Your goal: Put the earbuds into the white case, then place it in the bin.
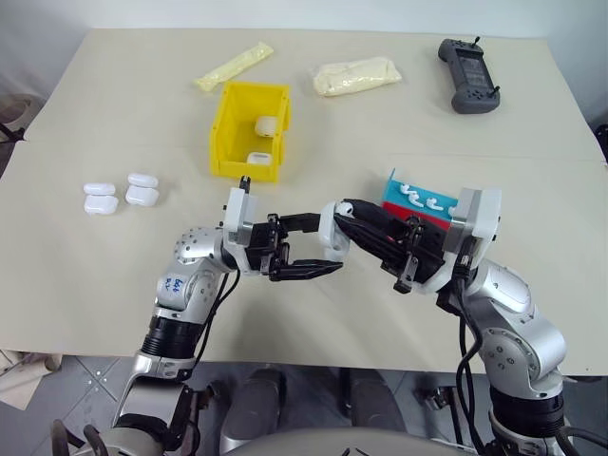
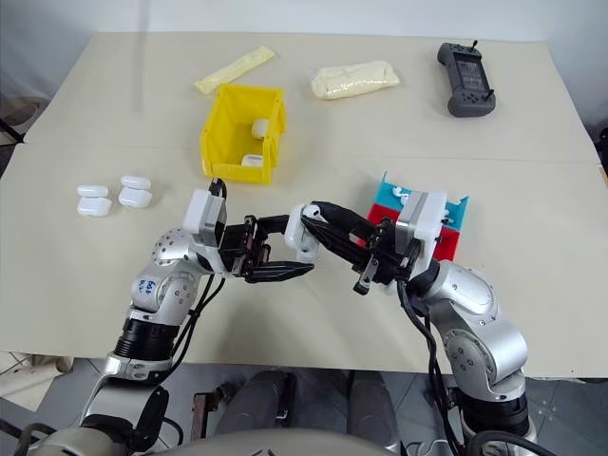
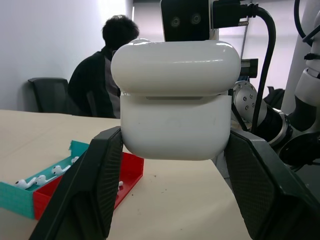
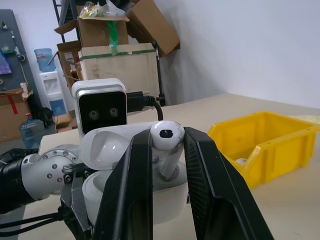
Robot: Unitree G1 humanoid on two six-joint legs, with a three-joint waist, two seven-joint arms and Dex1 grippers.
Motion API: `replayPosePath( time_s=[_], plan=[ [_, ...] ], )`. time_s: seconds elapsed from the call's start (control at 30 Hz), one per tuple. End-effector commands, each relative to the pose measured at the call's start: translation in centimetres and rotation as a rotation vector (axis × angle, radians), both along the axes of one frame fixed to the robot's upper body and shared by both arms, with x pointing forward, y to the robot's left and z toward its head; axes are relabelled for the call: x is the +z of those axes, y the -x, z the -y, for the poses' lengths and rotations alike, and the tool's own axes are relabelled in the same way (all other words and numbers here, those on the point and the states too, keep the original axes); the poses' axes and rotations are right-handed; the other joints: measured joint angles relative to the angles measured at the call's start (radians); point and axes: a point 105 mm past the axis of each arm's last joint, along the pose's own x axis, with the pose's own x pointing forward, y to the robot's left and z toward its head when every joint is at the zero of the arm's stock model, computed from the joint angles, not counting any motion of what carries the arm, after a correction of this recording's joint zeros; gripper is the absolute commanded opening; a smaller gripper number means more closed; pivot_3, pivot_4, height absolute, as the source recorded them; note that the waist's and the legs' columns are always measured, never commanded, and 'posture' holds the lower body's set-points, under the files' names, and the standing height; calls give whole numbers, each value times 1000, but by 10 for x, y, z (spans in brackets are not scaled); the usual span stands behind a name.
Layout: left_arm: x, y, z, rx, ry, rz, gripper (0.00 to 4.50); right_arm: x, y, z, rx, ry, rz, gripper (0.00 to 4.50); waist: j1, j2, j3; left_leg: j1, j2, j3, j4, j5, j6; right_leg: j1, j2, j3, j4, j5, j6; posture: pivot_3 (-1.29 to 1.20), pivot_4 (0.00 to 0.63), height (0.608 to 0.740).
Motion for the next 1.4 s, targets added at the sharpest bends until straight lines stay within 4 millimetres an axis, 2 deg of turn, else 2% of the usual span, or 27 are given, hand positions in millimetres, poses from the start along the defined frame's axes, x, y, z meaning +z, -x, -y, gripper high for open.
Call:
replayPosePath(
  time_s=[0.03,0.13,0.3,0.53,0.63,0.73,0.97,1.13,1.27,1.3,1.4],
  plan=[
    [15,3,4,-14,44,67,2737,-7,1,-3,29,27,-21,518,0,0,0,0,0,0,0,0,0,0,0,0,0,0,0,0,150,740],
    [17,1,5,-7,53,76,2737,-9,-1,-3,46,25,-53,518,0,0,0,0,0,0,0,0,0,0,0,0,0,0,0,0,150,740],
    [19,-2,8,1,68,95,2737,-1,-1,-2,77,18,-42,2208,0,0,0,0,0,0,0,0,0,0,0,0,0,0,0,0,150,740],
    [19,-5,9,10,82,109,2737,10,-2,4,80,39,-1,4342,2,0,0,0,0,0,0,0,0,0,0,0,0,0,0,0,150,740],
    [16,-6,7,24,80,105,2737,13,-1,15,55,63,20,4428,2,0,0,0,0,0,0,0,0,0,0,0,-1,0,0,0,150,740],
    [9,-8,1,50,60,90,2737,15,-2,42,-29,104,29,4428,6,0,0,0,0,0,0,0,0,0,0,0,0,0,0,0,150,740],
    [-7,-9,-14,88,2,78,2737,-14,0,140,-345,399,70,4428,7,0,0,0,-3,1,0,0,2,2,0,0,-1,0,0,0,150,740],
    [-10,-10,-19,118,-11,96,2737,-49,12,203,-481,568,-7,4428,6,0,0,1,-3,2,0,0,2,4,0,0,-1,1,1,0,150,740],
    [-12,-10,-20,124,-19,105,2737,-51,8,219,-531,587,-1,4428,-2,0,0,4,-1,3,-1,0,2,4,0,2,-2,1,1,0,150,740],
    [-12,-10,-20,123,-20,109,2737,-51,6,217,-505,604,-11,4428,-2,0,0,4,0,3,-1,0,2,4,1,2,-2,1,1,0,150,740],
    [-11,-9,-17,117,-22,124,2737,-34,-13,205,-453,591,16,4428,-10,0,0,5,1,4,-1,0,2,4,0,2,-2,1,1,0,150,740]
  ],
)
